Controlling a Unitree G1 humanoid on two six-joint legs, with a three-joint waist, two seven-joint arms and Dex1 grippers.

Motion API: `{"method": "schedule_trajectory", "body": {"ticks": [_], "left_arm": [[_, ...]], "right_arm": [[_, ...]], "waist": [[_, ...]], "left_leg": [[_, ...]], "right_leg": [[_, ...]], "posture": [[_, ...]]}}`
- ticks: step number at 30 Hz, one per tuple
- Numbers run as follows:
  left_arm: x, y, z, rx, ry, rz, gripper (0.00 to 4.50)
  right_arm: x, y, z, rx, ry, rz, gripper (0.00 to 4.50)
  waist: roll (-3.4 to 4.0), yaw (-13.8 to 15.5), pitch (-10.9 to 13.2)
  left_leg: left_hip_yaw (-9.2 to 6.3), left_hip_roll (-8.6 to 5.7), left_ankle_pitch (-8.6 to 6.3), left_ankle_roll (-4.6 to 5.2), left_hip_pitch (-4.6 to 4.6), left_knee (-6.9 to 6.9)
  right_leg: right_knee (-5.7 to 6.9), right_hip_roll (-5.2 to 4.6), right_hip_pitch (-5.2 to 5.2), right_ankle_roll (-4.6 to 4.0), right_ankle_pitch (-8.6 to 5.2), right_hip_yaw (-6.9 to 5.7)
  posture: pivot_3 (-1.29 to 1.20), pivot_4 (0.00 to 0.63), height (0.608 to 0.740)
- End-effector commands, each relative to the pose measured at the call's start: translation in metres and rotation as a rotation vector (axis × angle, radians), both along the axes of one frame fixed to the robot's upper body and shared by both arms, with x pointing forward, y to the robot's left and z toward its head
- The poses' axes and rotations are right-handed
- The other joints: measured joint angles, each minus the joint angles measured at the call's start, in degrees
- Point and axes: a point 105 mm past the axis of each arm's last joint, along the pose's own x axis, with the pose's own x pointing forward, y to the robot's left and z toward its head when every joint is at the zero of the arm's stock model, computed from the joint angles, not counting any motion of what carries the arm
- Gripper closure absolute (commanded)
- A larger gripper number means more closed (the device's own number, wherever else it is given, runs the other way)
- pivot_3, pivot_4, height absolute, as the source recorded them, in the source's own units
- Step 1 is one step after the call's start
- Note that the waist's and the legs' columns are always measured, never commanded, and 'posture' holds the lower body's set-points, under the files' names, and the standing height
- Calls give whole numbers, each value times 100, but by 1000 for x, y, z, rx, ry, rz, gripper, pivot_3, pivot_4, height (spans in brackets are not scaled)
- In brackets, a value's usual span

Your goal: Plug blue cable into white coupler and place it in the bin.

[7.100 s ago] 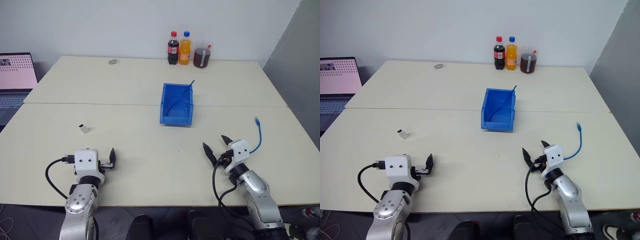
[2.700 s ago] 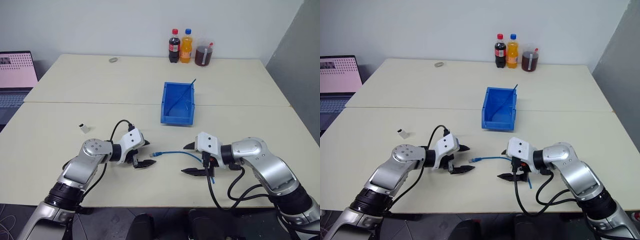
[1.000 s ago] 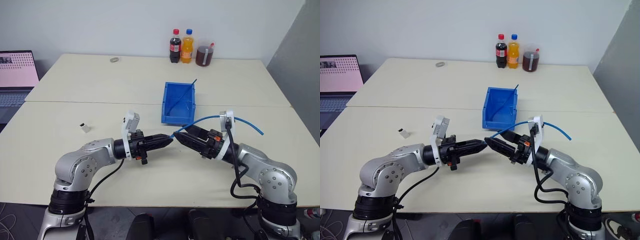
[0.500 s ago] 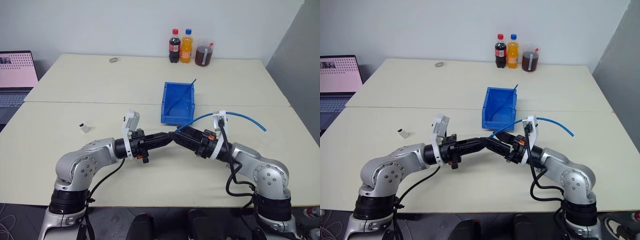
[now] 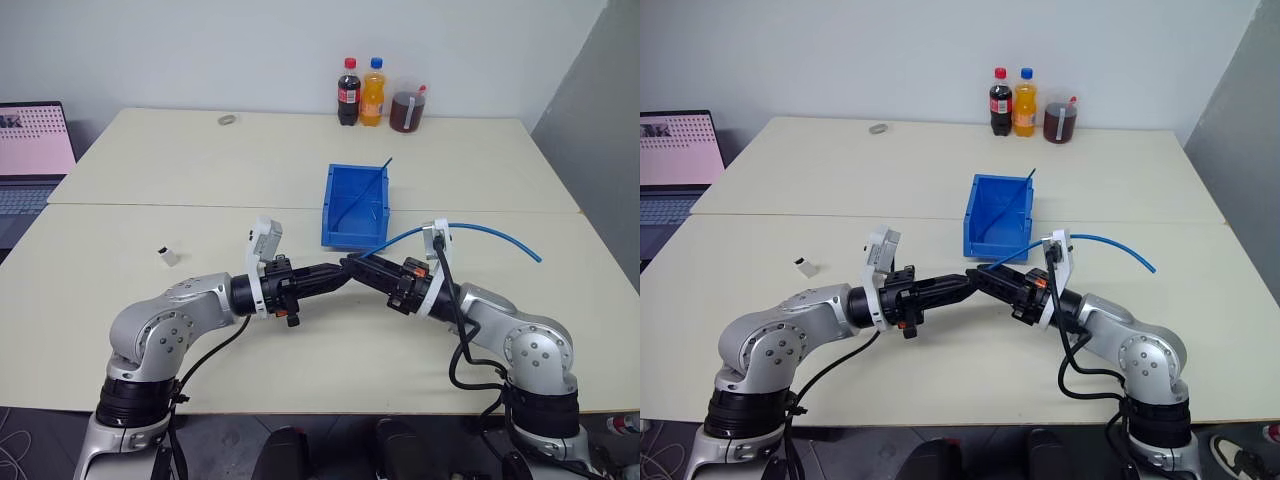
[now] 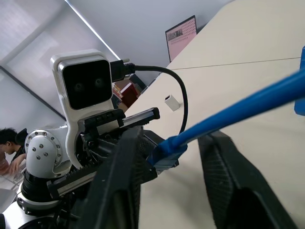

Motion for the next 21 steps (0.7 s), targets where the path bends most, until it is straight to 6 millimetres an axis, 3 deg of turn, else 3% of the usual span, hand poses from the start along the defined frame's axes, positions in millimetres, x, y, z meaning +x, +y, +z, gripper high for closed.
{"method": "schedule_trajectory", "body": {"ticks": [1,4,21], "left_arm": [[-7,-1,5,10,-37,-40,4246],[-6,-1,5,9,-38,-36,4246],[-2,-2,1,40,-53,-17,4246]], "right_arm": [[-5,0,13,37,-40,31,3735],[-8,1,13,36,-36,55,4380],[-7,1,12,24,-57,37,4411]], "waist": [[0,-1,0],[0,-1,0],[0,-1,1]], "left_leg": [[0,0,0,0,0,0],[1,0,0,0,0,-1],[1,0,0,0,-1,-2]], "right_leg": [[0,0,0,0,0,0],[-1,0,0,0,0,0],[-3,0,-1,1,0,3]], "posture": [[0,150,740],[0,150,740],[0,150,740]]}}
